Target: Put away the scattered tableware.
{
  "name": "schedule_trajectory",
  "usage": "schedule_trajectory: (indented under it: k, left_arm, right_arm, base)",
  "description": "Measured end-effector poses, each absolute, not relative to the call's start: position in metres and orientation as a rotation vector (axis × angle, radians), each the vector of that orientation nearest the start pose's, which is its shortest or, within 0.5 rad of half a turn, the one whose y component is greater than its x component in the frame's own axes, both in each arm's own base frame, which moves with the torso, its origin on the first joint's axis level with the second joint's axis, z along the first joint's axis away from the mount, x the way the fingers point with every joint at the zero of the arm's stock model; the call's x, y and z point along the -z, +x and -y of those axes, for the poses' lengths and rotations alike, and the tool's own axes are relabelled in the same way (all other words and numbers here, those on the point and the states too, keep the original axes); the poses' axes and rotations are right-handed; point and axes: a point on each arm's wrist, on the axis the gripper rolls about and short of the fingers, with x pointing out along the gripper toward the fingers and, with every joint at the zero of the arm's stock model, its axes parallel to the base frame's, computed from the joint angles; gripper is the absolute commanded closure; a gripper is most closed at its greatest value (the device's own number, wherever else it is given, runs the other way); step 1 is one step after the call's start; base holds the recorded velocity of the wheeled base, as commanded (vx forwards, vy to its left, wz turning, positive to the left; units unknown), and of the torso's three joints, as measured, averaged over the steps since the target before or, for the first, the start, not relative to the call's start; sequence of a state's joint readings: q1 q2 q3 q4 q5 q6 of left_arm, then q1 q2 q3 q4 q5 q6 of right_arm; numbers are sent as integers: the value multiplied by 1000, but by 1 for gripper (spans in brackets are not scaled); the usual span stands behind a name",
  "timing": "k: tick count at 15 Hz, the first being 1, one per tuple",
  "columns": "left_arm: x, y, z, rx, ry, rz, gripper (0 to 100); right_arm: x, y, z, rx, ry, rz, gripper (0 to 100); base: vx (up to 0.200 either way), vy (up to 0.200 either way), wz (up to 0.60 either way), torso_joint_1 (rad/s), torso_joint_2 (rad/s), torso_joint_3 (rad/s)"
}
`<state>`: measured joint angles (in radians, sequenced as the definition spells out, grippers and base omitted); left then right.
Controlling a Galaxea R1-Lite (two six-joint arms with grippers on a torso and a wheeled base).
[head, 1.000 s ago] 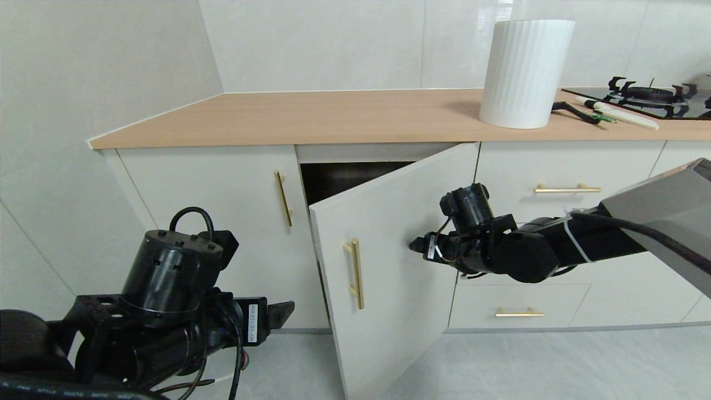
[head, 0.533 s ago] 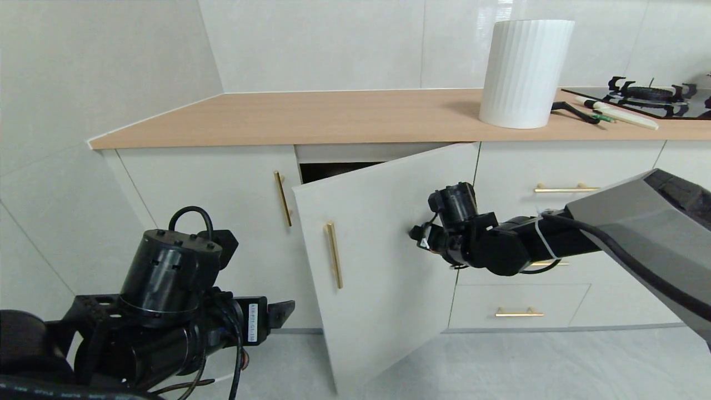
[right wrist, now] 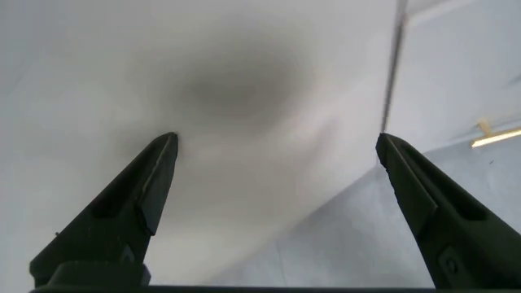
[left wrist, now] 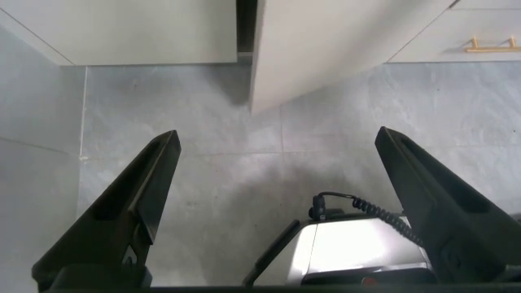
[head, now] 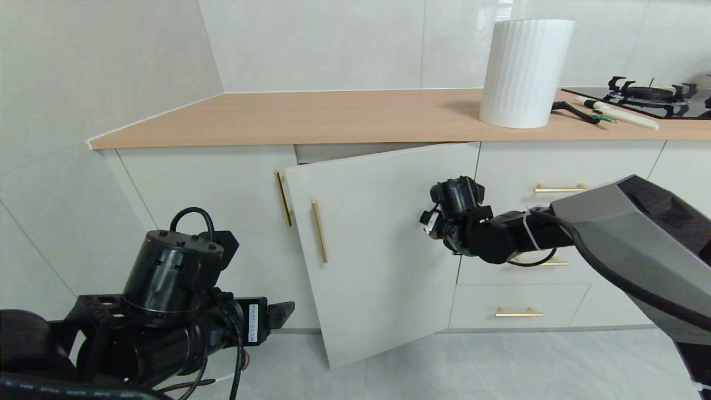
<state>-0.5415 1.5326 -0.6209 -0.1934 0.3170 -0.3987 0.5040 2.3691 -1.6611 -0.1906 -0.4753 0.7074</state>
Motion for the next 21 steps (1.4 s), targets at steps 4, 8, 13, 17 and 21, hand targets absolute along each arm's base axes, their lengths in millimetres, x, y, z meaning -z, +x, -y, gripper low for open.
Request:
schedule_trajectory:
  k: [4,8,13,17,21]
  left_arm:
    - [-141,202,113,81,-83,-681,0]
    - [-141,202,114,80,-83,-682,0]
    - [-139,203,114,79,-81,-687,0]
    - [-138,204,115,78,-80,-689,0]
    - [-138,204,115,78,-80,-689,0]
  right_arm:
    - [-104,440,-218,187,474,-399,0]
    - [-104,453,-208,231,487,-363,0]
    - [-105,470,-190,282,517,-326,0]
    - [-104,473,-185,298,521,-317,0]
    - [-108,466,-186,297,517,-320,0]
  base:
    - [0,0,0,0,0,0]
    - [0,0,0,0,0,0]
    - [0,0,0,0,0,0]
    - [0,0,0,0,0,0]
    - [0,0,0,0,0,0]
